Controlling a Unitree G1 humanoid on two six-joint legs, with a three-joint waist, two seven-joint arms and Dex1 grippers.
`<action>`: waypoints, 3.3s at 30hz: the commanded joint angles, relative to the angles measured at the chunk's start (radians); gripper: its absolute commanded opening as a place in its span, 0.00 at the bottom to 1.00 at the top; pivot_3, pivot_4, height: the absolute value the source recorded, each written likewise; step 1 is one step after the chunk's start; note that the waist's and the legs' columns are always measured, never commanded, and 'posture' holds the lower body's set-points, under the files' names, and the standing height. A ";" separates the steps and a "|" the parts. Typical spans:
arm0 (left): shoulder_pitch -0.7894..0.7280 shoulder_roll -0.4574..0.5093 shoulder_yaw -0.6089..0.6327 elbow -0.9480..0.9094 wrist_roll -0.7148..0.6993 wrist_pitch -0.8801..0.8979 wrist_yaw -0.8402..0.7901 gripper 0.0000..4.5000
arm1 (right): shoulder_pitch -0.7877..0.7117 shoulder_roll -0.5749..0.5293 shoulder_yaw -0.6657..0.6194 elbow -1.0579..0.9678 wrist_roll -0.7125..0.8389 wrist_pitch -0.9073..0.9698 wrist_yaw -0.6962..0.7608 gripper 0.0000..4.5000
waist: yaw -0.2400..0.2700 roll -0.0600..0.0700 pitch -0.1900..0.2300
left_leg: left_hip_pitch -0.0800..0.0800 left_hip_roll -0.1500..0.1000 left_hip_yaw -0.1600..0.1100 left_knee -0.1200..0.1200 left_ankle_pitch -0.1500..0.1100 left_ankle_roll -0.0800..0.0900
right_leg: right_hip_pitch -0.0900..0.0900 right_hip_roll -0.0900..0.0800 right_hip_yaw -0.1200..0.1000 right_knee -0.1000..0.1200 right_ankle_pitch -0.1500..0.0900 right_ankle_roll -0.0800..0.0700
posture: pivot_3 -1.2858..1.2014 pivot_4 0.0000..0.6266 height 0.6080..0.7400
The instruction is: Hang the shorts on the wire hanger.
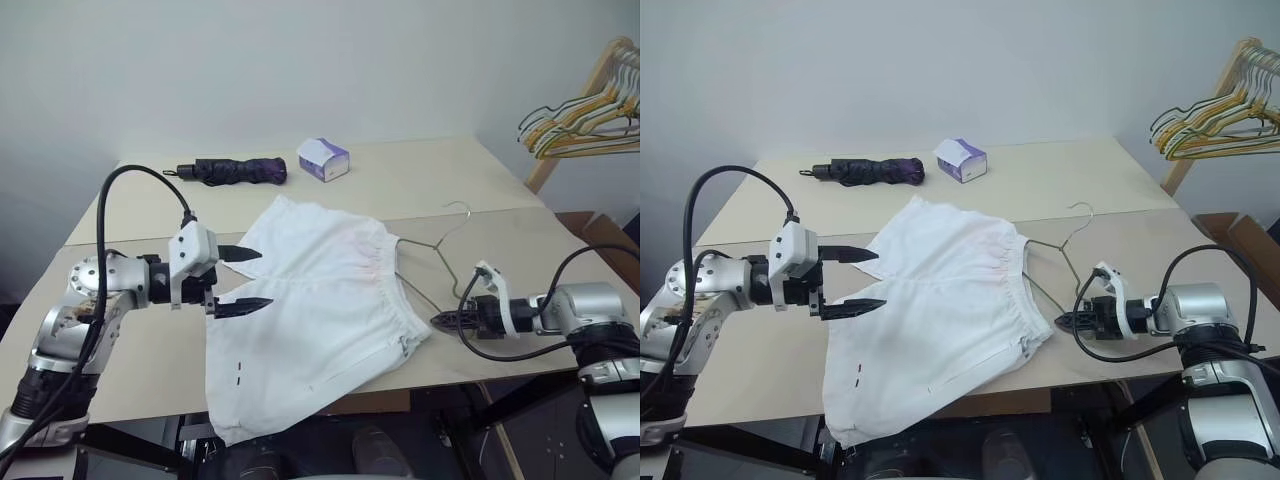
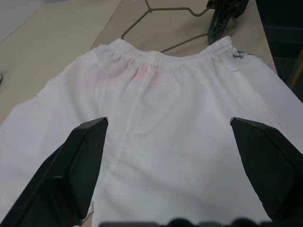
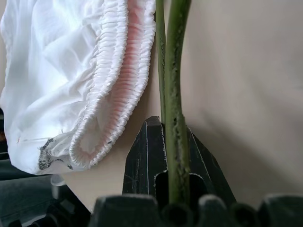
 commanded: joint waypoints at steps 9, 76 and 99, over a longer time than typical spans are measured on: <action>-0.163 -0.035 -0.040 0.084 0.020 -0.069 -0.035 1.00 | 0.124 -0.009 -0.060 -0.652 -0.136 -0.218 -0.302 0.00 | -0.004 0.001 -0.001 | -0.008 0.000 0.000 0.000 0.004 0.005 | -0.011 0.000 0.000 0.002 0.001 -0.001 | 0.39 0.00 1.00; -0.457 -0.149 -0.154 0.642 0.247 -0.448 -0.261 0.00 | 0.300 -0.227 -0.155 -1.176 -0.162 -0.065 -0.279 0.99 | -0.141 0.001 -0.001 | -0.009 0.000 0.000 0.004 0.005 0.006 | -0.012 0.000 0.001 0.014 0.000 0.001 | 0.35 0.00 1.00; -0.421 -0.133 -0.149 0.541 0.230 -0.367 -0.261 0.00 | 0.402 0.430 0.008 -0.888 -0.156 -0.195 -0.641 0.86 | -0.137 -0.001 -0.002 | -0.007 -0.001 -0.002 0.006 0.005 0.007 | -0.010 0.001 0.002 0.016 0.000 0.001 | 0.37 0.00 1.00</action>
